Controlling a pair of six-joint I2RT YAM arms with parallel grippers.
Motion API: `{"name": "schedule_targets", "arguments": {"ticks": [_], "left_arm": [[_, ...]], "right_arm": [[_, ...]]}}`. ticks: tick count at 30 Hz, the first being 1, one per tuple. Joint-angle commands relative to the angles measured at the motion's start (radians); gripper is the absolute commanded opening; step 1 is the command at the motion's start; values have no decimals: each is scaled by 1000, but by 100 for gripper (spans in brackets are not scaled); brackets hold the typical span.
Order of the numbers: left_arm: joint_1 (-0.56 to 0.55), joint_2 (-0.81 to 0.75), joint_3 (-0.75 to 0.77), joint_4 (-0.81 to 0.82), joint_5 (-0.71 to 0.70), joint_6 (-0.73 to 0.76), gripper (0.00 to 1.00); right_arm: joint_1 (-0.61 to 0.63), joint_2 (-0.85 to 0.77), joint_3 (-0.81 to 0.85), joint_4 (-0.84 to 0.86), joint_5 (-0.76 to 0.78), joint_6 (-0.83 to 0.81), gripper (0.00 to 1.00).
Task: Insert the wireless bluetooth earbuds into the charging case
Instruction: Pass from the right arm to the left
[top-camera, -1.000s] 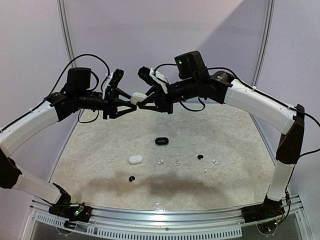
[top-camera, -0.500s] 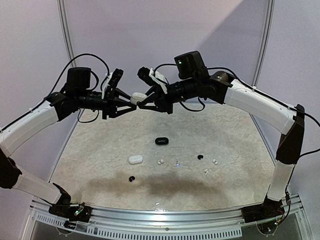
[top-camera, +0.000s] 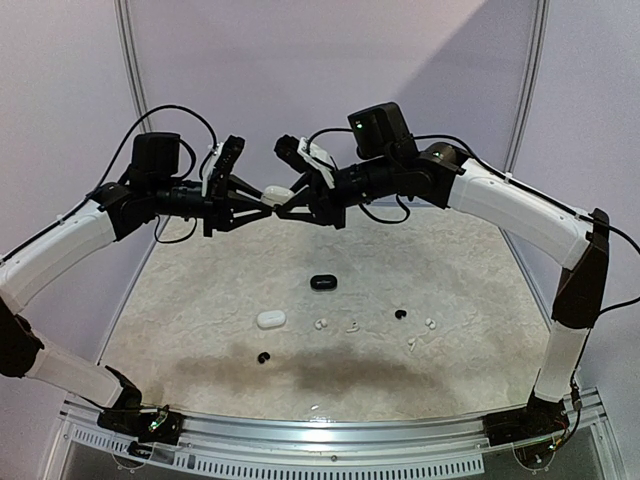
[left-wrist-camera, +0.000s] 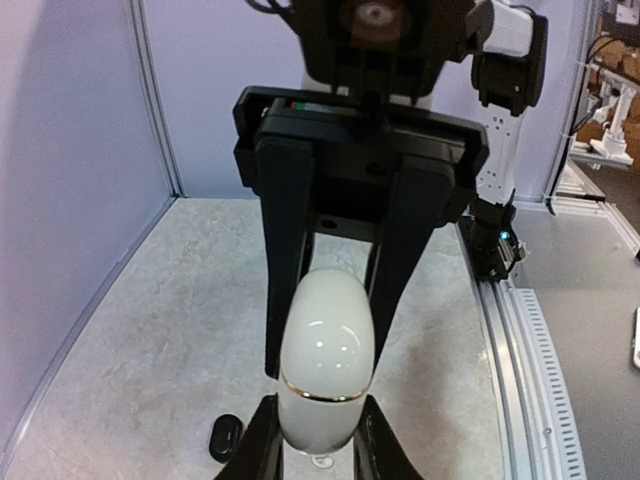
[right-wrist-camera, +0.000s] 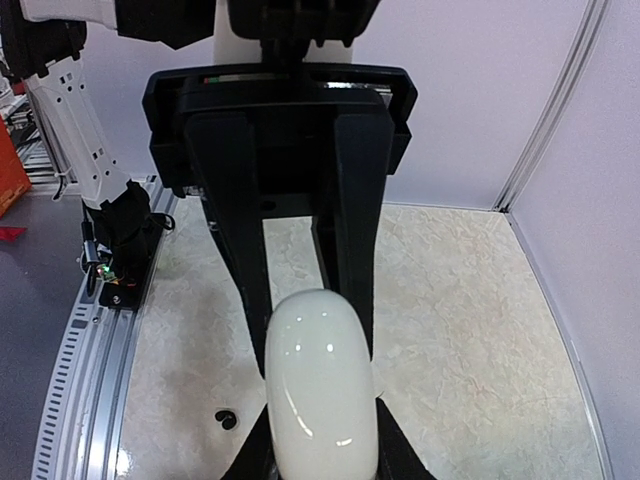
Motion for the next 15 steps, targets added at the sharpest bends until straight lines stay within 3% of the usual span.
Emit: {"name": "schedule_targets", "arguments": {"ticks": [1, 3, 4, 7, 9, 15], "left_arm": [[7, -5, 29, -1, 32, 8, 11], [7, -5, 28, -1, 35, 7, 0], [7, -6, 27, 0, 36, 7, 0], [7, -9, 22, -2, 24, 15, 0], [8, -16, 15, -8, 13, 53, 0], [5, -32, 4, -129, -13, 362, 0]], "right_arm": [[2, 18, 15, -17, 19, -1, 0], [3, 21, 15, -20, 20, 1, 0], [2, 21, 15, -19, 21, 2, 0], [3, 22, 15, -16, 28, 15, 39], [2, 20, 14, -5, 36, 27, 52], [2, 8, 13, 25, 46, 33, 56]]}}
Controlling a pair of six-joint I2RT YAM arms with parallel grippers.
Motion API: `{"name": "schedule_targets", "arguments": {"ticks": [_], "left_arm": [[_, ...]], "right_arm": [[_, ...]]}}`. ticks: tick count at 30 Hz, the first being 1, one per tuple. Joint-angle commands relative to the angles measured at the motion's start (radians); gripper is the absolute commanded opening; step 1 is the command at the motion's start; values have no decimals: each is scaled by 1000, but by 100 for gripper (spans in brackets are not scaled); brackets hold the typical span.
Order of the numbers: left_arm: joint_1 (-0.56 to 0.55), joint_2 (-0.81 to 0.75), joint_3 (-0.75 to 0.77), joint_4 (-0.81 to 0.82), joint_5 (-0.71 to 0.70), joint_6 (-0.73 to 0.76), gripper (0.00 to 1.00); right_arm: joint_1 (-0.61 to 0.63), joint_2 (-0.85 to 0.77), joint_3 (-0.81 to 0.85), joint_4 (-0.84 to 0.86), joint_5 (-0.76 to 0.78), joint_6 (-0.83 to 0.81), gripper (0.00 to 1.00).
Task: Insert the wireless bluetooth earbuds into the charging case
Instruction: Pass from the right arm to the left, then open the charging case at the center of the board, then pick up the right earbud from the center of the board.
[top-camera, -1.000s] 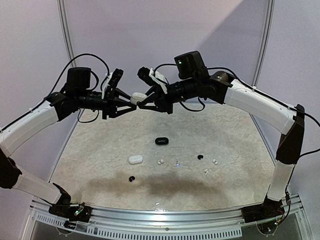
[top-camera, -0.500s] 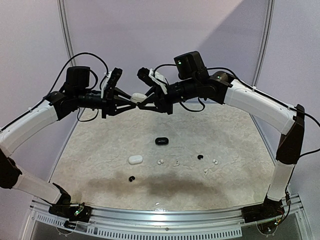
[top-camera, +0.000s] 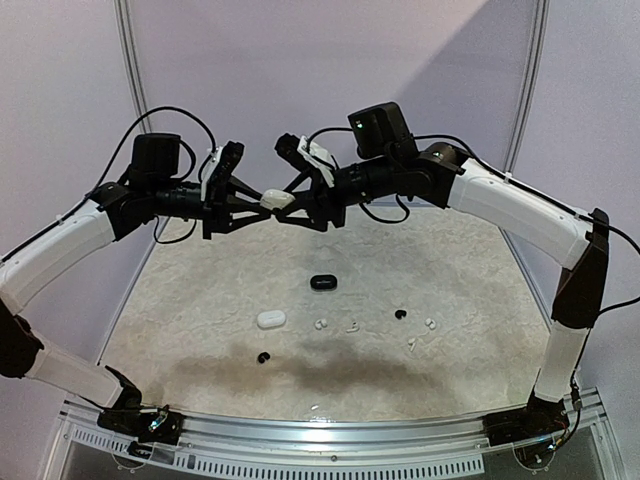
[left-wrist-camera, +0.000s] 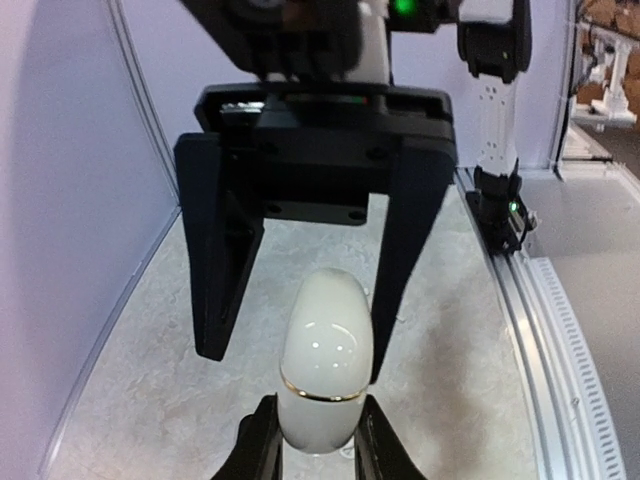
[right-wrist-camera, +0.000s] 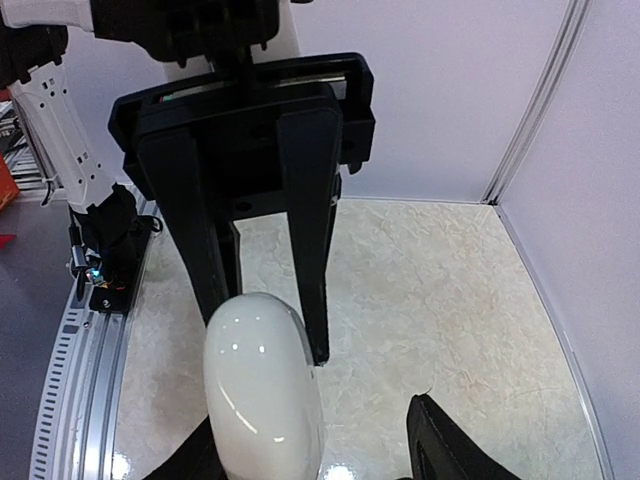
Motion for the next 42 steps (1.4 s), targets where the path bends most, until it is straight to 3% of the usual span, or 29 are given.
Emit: {"name": "schedule_targets", "arguments": {"ticks": [1, 12, 22, 28, 35, 42], "left_arm": [[5, -30, -1, -117, -21, 277, 0], [-13, -58, -53, -160, -118, 507, 0], [-16, -77, -86, -176, -143, 557, 0], [-15, -86, -99, -123, -135, 463, 0], [-14, -90, -145, -13, -102, 149, 0], [-7, -93, -216, 178, -116, -40, 0]], "right_arm": [[2, 9, 13, 23, 24, 11, 56], [2, 27, 45, 35, 51, 25, 52], [0, 41, 65, 29, 41, 37, 52], [2, 56, 67, 11, 38, 34, 53], [-1, 72, 70, 6, 99, 38, 54], [-11, 90, 84, 38, 85, 77, 57]]}}
